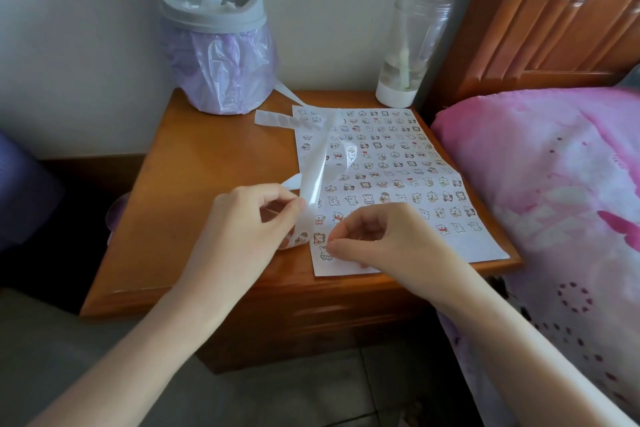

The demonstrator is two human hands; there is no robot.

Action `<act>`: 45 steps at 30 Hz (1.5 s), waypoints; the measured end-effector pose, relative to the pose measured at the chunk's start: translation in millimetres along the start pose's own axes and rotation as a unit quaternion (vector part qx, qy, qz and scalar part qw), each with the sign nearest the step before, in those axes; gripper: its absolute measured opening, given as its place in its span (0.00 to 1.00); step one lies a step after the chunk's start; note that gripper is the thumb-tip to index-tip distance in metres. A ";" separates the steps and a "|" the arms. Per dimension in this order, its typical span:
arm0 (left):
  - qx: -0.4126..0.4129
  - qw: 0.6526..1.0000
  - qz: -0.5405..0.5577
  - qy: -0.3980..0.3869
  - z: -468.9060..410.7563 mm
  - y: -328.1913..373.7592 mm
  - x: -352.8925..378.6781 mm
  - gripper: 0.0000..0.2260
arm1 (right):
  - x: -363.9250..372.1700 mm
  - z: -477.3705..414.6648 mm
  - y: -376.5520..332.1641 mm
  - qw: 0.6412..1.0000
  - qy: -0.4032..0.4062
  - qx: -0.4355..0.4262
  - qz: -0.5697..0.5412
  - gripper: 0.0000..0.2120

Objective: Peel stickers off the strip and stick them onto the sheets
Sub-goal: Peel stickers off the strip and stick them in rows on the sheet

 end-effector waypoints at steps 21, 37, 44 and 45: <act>-0.010 1.000 -0.027 0.002 0.6 -1.2 0.6 0.08 | 6.1 -0.5 -1.4 0.999 0.011 0.001 0.048 0.02; 0.001 1.000 -0.028 -0.002 -0.1 -3.1 0.8 0.08 | 15.1 -1.1 3.2 0.990 0.053 -0.001 0.131 0.05; 0.008 1.000 -0.022 -0.001 1.0 -1.1 -0.1 0.07 | 12.9 -2.4 3.8 0.986 0.061 -0.002 0.157 0.04; 0.009 1.000 -0.020 0.002 1.2 -0.7 -0.5 0.07 | 12.5 -2.6 4.1 0.986 0.059 -0.001 0.157 0.05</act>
Point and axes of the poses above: each hand's wrist, its own z-axis away from the middle knuckle, its own x-axis out of the palm, y = z × x, the point moved 2 cm from there along -z, towards the middle knuckle, and after that the axes turned 13 degrees about -y, right-handed, at the moved point
